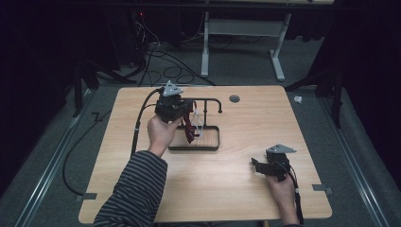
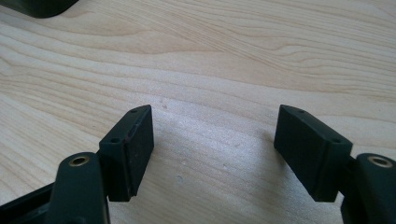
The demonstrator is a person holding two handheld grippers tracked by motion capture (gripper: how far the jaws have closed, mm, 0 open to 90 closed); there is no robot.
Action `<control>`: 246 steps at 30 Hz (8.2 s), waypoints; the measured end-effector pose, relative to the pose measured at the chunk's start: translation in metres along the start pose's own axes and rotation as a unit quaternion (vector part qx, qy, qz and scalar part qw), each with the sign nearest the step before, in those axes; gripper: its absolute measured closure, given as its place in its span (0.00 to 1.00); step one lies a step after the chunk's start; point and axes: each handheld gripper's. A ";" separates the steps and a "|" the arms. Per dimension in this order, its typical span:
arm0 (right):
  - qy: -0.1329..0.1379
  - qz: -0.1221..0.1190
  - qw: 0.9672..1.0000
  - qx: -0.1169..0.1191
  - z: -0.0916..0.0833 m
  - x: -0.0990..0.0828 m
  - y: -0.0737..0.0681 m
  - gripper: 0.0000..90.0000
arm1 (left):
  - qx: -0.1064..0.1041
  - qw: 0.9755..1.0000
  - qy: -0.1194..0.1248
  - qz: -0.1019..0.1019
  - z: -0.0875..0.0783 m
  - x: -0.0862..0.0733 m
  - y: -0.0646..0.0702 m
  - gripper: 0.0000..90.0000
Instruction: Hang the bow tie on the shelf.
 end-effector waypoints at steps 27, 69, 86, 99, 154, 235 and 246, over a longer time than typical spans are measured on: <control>0.001 -0.002 1.000 0.001 0.000 0.000 0.000 0.33 | 0.004 1.000 -0.004 0.011 -0.016 -0.003 -0.001 0.85; 0.000 0.000 1.000 -0.001 0.000 0.000 0.000 0.33 | 0.020 0.999 0.014 -0.021 -0.080 -0.044 -0.027 0.78; 0.000 0.000 1.000 -0.001 0.000 0.000 0.000 0.33 | 0.029 0.999 0.021 -0.041 -0.096 -0.063 -0.036 0.78; 0.000 -0.001 1.000 -0.001 0.000 0.000 0.000 0.33 | 0.037 0.997 0.025 -0.056 -0.106 -0.075 -0.044 0.78; 0.000 -0.001 1.000 -0.001 0.000 0.000 0.000 0.33 | 0.059 0.992 0.014 -0.107 -0.124 -0.129 -0.061 0.77; 0.000 -0.001 1.000 -0.001 0.000 0.000 0.000 0.33 | 0.050 0.987 -0.060 -0.137 -0.076 -0.196 -0.061 0.76; 0.000 -0.001 1.000 -0.001 0.000 0.000 0.000 0.33 | 0.059 0.988 -0.070 -0.124 -0.063 -0.202 -0.057 0.73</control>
Point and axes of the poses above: each handheld gripper's, and its own axes: z roughly forward along the jaws, x roughly out of its top, y roughly to its right, and after that the axes turned 12 degrees about -z, right-handed
